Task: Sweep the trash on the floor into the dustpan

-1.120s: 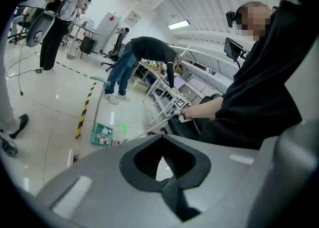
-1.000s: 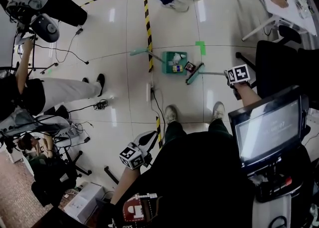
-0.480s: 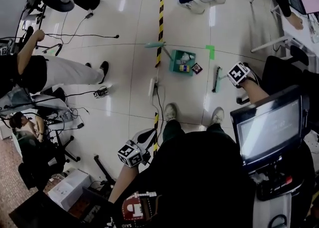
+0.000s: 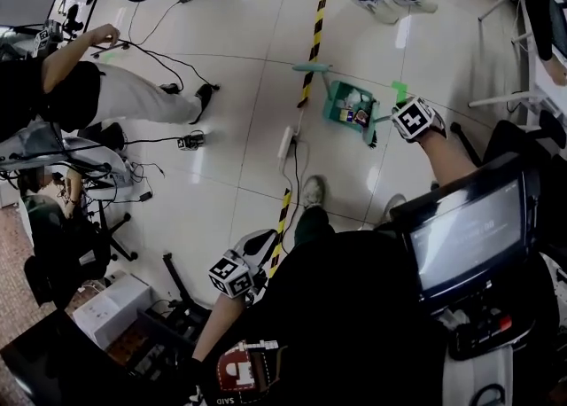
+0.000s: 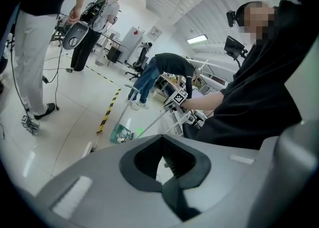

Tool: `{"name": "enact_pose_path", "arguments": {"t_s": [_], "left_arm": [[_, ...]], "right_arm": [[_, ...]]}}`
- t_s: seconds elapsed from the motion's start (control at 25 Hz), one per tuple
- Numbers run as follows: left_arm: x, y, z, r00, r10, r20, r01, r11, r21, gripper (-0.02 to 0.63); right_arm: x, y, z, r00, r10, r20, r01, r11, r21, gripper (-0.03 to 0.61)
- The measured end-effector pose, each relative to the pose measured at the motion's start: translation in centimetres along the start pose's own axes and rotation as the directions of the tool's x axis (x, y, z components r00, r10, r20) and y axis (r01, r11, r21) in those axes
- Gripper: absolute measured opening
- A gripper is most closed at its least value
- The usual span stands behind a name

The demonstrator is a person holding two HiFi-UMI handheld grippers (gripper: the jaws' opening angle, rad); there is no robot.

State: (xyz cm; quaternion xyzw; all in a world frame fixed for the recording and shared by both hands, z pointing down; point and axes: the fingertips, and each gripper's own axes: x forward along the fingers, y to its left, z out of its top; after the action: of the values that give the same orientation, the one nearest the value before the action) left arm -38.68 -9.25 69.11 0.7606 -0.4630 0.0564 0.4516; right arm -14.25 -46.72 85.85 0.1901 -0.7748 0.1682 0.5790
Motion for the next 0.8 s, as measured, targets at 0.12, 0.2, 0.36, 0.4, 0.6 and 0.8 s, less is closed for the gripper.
{"name": "enact_pose_path", "arguments": {"t_s": [0.12, 0.2, 0.36, 0.4, 0.6, 0.8], "left_arm": [[0.2, -0.2, 0.7, 1.000, -0.007, -0.004, 0.007, 1.000, 0.013, -0.003], [0.8, -0.9, 1.6, 1.000, -0.027, -0.004, 0.027, 0.999, 0.031, -0.003], [3.2, -2.9, 3.6, 0.996, -0.087, -0.012, 0.088, 0.992, 0.086, -0.003], [4.0, -3.5, 3.9, 0.994, -0.103, -0.019, 0.105, 0.989, 0.100, -0.003], [8.1, -6.5, 5.9, 0.982, -0.179, -0.063, 0.188, 0.966, 0.175, -0.003], [13.9, -11.7, 6.8, 0.963, -0.251, -0.096, 0.267, 0.933, 0.242, -0.003]], "right_arm": [[-1.9, -0.3, -1.5, 1.000, -0.019, -0.023, 0.020, 0.999, 0.039, 0.051], [-3.6, -1.1, -2.8, 0.999, -0.033, -0.005, 0.033, 0.998, 0.055, 0.049], [-7.3, -2.1, -7.5, 1.000, -0.026, 0.006, 0.025, 0.995, 0.093, 0.049], [-8.2, -2.3, -9.0, 1.000, -0.021, 0.009, 0.020, 0.993, 0.116, 0.049], [-12.7, -1.6, -16.5, 0.999, 0.010, 0.040, -0.020, 0.969, 0.245, 0.049], [-15.7, 0.2, -23.2, 0.993, 0.061, 0.105, -0.092, 0.945, 0.315, 0.049]]}}
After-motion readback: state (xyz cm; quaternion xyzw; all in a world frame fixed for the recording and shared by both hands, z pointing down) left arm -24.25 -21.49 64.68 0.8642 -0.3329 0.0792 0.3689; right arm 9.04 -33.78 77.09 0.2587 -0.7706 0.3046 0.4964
